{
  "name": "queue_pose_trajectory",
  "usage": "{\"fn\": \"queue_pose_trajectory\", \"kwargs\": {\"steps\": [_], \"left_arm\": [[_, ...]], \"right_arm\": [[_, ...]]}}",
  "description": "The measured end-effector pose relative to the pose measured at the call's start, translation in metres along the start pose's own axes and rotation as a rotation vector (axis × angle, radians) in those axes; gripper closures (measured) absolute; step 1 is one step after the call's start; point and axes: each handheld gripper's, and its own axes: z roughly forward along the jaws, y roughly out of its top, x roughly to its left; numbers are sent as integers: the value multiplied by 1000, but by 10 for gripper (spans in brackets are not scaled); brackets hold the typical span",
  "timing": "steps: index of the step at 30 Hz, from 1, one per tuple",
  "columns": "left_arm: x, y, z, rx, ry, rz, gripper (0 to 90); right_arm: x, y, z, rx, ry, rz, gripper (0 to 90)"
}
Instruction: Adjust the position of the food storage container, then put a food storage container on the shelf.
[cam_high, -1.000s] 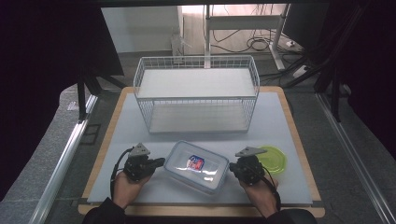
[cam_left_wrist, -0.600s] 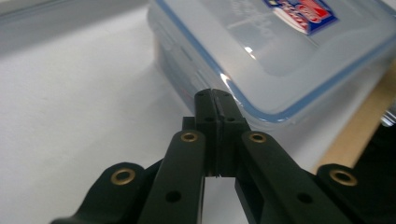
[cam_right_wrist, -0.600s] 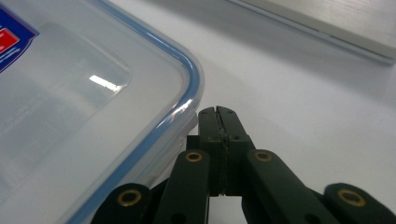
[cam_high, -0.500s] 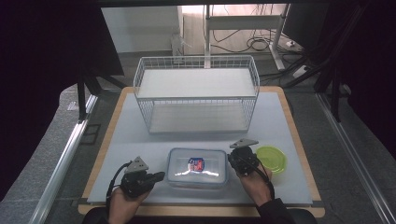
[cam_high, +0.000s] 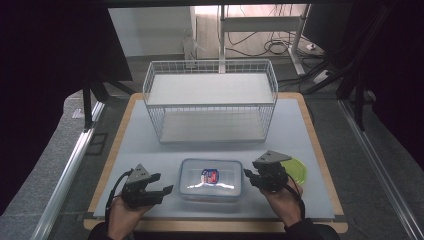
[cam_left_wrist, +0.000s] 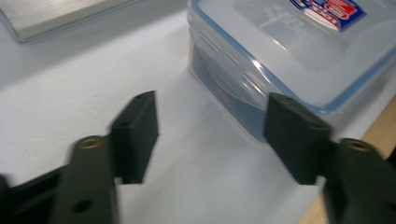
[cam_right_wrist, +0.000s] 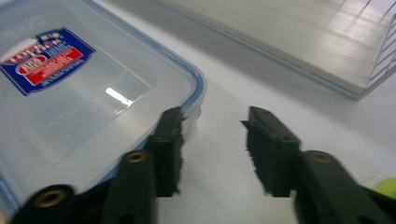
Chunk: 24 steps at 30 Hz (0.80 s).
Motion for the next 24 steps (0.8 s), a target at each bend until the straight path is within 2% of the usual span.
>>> {"fn": "queue_pose_trajectory", "kwargs": {"steps": [1,2,6,8,10,13,14,16,20,21,24], "left_arm": [[0,0,0,0,0,0,258],[1,2,0,-4,-16,-9,258],[6,8,2,-5,-69,-22,96],[7,9,3,-8,-78,-22,80],[7,15,6,-7,-93,-14,63],[6,19,9,-6,-106,-11,61],[6,22,13,4,-126,-8,59],[6,24,16,10,-130,-6,52],[8,30,28,24,-177,-31,36],[8,30,28,24,-177,-31,32],[10,34,39,47,-203,-41,27]], "right_arm": [[0,0,0,0,0,0,519],[-1,0,-2,-8,7,3,475],[-7,-2,-9,-32,54,25,307],[-7,-3,-10,-38,66,26,277],[-5,-5,-12,-46,97,33,204],[-2,-6,-11,-48,122,33,167],[0,-6,-9,-38,136,29,128],[2,-7,-7,-32,143,23,111],[10,-8,1,3,169,9,44],[12,-8,3,9,171,6,43],[15,-7,7,29,197,29,25]]}}
